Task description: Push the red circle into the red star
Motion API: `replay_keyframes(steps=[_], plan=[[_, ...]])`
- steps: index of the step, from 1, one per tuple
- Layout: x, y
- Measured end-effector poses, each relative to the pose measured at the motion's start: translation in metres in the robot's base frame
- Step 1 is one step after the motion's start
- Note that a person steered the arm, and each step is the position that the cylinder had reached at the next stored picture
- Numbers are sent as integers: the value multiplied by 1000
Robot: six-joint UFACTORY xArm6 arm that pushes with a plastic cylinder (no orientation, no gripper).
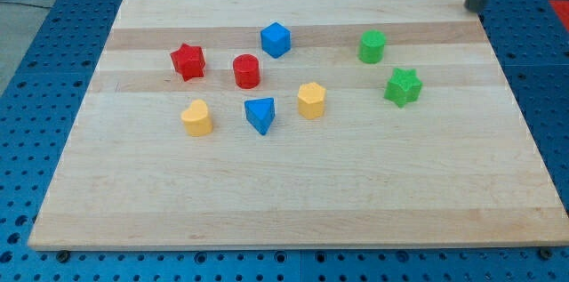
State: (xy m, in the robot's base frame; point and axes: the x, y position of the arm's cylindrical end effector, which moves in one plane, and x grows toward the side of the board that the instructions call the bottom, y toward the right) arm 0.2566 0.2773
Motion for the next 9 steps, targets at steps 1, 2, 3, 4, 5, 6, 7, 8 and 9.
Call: replay_keyframes(steps=[1,2,3,4,5,6,7,8,9], plan=[[40,-10],[83,-13],[111,-53],[111,-107],[111,-146],[111,-207],[112,-269],[117,-294],[127,-337]])
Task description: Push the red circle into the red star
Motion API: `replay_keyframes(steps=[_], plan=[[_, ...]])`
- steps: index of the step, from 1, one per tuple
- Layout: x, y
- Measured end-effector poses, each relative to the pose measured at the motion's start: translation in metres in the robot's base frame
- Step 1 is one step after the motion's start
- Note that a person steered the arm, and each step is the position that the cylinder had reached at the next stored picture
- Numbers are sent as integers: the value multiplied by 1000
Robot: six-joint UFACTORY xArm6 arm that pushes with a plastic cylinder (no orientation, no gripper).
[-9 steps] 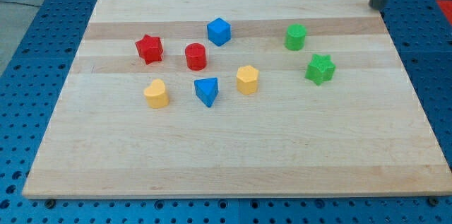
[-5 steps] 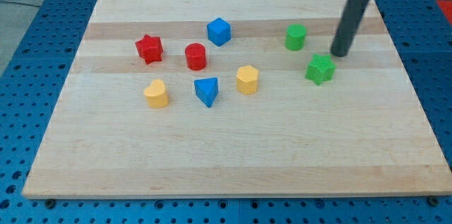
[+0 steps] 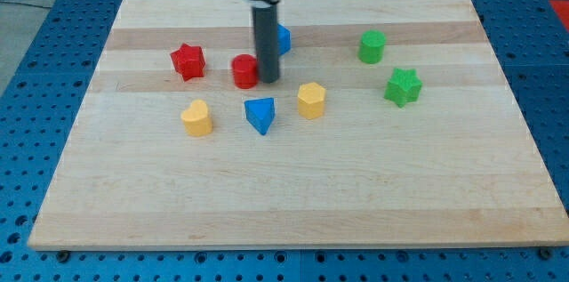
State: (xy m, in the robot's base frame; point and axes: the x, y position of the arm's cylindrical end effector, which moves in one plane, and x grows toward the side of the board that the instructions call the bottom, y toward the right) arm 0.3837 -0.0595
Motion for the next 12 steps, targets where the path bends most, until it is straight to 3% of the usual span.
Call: replay_keyframes(steps=[3,5,7,10,11,12], plan=[[0,-64],[20,-74],[17,-119],[-1,-136],[53,-186],[121,-187]])
